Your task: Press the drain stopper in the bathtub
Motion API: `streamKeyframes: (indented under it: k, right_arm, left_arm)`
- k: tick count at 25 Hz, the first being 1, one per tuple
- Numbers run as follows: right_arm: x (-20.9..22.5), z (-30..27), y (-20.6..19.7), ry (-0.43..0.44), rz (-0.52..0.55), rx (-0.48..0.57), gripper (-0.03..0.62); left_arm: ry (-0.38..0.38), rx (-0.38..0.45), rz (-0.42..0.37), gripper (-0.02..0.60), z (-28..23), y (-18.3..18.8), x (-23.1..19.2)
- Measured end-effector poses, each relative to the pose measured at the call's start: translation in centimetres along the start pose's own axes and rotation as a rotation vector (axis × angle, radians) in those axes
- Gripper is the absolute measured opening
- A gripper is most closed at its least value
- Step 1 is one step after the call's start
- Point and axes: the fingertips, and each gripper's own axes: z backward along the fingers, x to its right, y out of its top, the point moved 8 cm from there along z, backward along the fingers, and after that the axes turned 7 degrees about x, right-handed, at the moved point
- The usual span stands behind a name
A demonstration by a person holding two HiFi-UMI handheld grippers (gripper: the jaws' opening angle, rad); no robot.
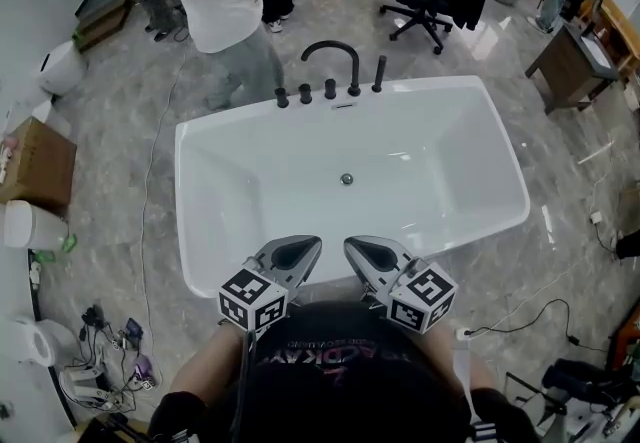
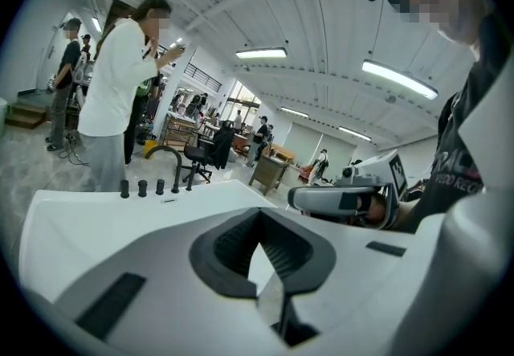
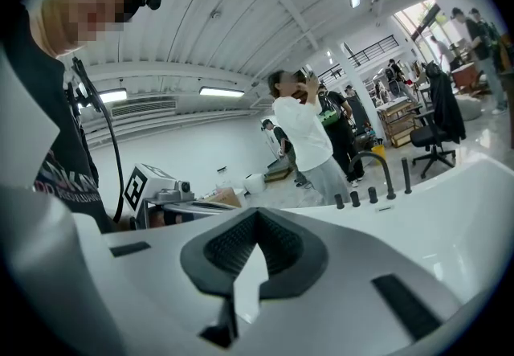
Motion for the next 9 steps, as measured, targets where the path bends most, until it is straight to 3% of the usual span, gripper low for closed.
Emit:
streamKeyframes:
  k: [9]
  right_arm:
    - [0.32,-0.39,0.39,-0.001,-0.001,-0.003,0.009]
  left_arm:
    - [0.001,-0.003,0.009,0.006,-0.27,0.66,-0.15]
